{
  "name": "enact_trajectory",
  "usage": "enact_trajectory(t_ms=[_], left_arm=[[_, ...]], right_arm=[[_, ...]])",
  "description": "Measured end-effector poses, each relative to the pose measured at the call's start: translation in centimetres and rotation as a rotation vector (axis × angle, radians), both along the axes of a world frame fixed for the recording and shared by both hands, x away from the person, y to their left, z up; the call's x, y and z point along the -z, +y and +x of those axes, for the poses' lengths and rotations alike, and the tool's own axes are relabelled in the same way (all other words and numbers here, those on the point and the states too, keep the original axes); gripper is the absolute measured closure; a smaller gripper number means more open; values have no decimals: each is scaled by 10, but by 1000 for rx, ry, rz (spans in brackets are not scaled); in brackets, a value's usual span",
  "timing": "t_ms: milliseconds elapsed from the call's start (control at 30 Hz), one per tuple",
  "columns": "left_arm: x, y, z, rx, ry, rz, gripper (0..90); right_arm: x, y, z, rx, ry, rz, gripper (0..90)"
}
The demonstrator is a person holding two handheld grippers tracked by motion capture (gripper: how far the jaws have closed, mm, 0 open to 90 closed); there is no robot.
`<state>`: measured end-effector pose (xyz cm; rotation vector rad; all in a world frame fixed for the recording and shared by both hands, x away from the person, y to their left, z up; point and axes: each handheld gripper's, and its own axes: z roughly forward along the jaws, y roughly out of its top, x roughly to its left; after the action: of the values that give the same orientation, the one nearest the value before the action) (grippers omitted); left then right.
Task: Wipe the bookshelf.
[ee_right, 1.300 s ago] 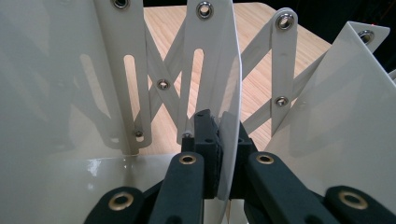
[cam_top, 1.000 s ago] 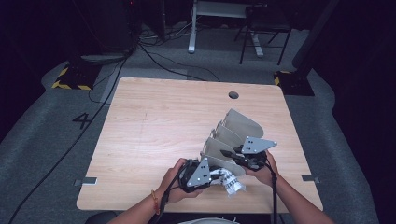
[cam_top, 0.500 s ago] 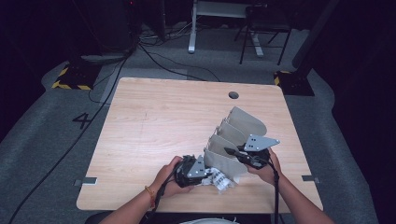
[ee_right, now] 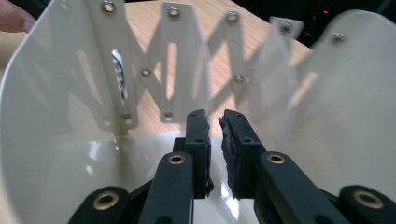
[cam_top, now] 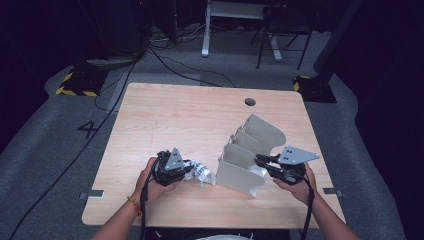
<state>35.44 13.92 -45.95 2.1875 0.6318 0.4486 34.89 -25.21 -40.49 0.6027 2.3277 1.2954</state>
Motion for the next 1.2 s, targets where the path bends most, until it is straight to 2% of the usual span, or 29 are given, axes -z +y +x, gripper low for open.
enact_trajectory(t_ms=[167, 233, 300, 367, 500, 600, 633, 700, 767, 867, 1033, 1200], left_arm=[[-3, -8, -1, 13, -24, -22, 748], [-2, -15, -1, 26, -28, -21, 748], [-1, -21, -2, 44, -24, -21, 747], [0, -26, -3, 54, -24, -30, 745], [1, -33, -5, 81, -22, -31, 746], [2, -38, -7, 96, -24, -20, 744], [2, -38, -7, 99, -26, -21, 744], [2, -39, -7, 118, -18, -40, 743], [3, -40, -7, 117, -14, -39, 746], [3, -43, -8, 126, -15, -32, 750], [3, -47, -11, 149, -17, -33, 753], [2, -48, -12, 153, -16, -39, 757]], right_arm=[[-4, -24, -4, 64, -16, 12, 771], [-6, -25, -4, 63, -20, 23, 748], [-7, -22, -4, 73, -37, 12, 713], [-3, -18, 0, 87, -36, -7, 698], [3, -15, 15, 100, 0, 3, 657], [4, -12, 24, 58, 33, 25, 647], [4, -8, 26, 56, 30, 8, 648], [4, -4, 28, 51, 26, -12, 655], [5, 0, 34, 57, 33, -13, 675], [7, 5, 42, 38, 45, -4, 741], [5, 15, 49, -5, 38, 3, 866], [5, 18, 56, -17, 35, 11, 891]])
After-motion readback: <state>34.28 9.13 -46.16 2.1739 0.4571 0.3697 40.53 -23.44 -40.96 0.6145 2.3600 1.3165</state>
